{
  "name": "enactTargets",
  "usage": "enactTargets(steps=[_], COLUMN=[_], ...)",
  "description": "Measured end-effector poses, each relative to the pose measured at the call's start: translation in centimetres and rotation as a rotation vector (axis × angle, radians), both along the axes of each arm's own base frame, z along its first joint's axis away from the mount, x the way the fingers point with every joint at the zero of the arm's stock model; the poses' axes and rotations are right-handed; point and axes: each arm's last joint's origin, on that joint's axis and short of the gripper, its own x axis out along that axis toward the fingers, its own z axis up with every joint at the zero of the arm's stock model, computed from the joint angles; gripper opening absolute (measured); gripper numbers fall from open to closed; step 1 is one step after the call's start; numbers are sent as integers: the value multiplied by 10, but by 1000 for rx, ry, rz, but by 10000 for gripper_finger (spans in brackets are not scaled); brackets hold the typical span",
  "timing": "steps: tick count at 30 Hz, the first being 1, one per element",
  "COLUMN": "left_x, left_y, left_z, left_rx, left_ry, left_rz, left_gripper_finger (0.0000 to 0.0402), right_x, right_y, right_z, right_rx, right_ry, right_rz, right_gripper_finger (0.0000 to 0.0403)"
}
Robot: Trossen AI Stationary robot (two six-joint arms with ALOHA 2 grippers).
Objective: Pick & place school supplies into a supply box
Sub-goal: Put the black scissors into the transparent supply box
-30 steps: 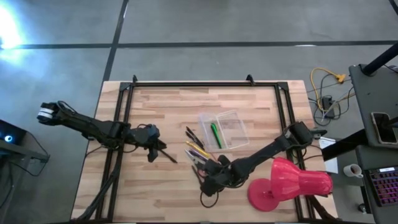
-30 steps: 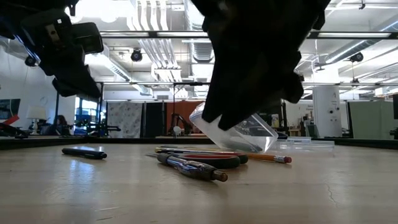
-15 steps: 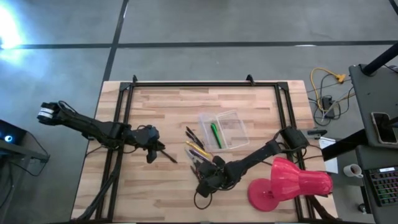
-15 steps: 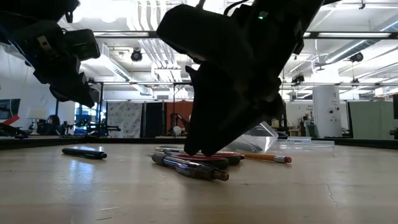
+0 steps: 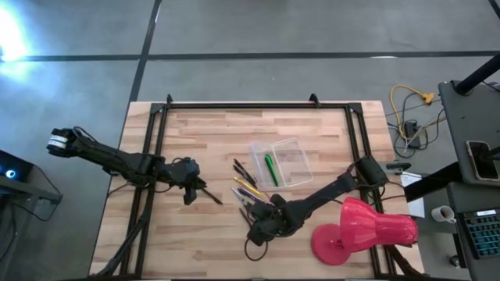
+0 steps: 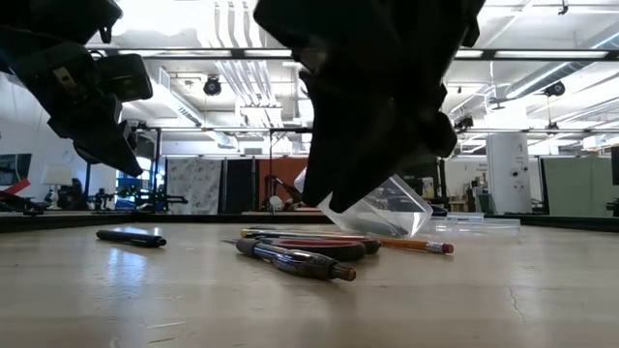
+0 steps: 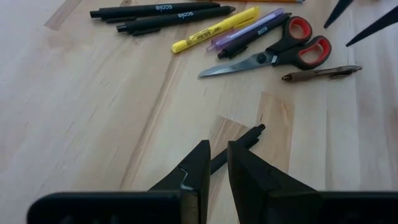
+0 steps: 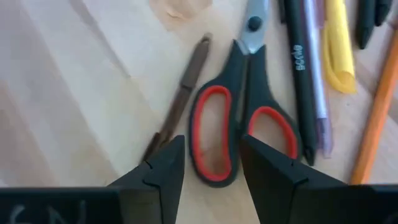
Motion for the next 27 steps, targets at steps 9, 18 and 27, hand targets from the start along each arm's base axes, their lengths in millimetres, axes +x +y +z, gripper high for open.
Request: enactTargets(steps=[9,18,27], left_x=[-1,-1,-1], left_y=[0,0,0], left_z=[-1,-2,-3], left_rx=[1,1,2], left_ry=[3,7,10], left_rz=[0,0,0], left_gripper_finger=[39,39,39], right_x=[-1,0,2], right_y=[-17,-16,-14], right_z=[-15,-14,-35], right_rx=[-15,37,15], right_ry=[28,37,76], right_rz=[-33,-5,5], right_gripper_finger=[146,146,146])
